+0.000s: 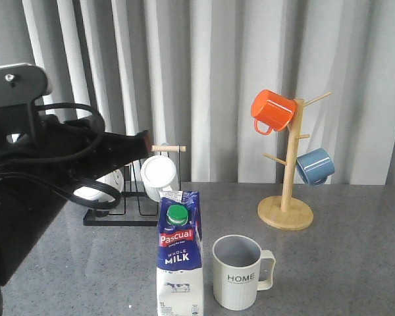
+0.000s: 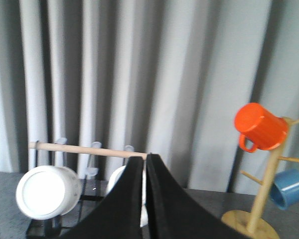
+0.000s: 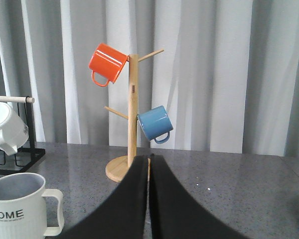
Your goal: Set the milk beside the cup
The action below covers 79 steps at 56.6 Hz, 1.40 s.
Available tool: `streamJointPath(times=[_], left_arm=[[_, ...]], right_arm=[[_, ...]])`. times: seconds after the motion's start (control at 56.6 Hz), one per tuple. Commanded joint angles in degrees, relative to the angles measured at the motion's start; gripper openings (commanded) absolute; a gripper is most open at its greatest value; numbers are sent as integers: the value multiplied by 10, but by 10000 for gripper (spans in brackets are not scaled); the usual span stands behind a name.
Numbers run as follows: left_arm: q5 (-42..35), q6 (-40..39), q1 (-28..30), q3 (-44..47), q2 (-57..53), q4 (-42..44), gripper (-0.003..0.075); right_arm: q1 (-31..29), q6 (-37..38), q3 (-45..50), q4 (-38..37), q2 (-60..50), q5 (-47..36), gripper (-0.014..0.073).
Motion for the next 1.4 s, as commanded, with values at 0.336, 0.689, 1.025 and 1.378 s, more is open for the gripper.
streamJointPath(times=[0.336, 0.689, 1.025, 1.378], left_arm=[[-5, 9, -2, -16, -19, 25, -8], [313, -98, -2, -16, -52, 194, -8], [176, -366, 54, 169, -181, 449, -8], [210, -548, 263, 499, -445, 612, -8]], right_arm=[[-1, 0, -17, 3, 3, -9, -3], [-1, 0, -17, 3, 3, -9, -3], [-1, 0, -17, 3, 3, -9, -3], [-1, 0, -17, 3, 3, -9, -3]])
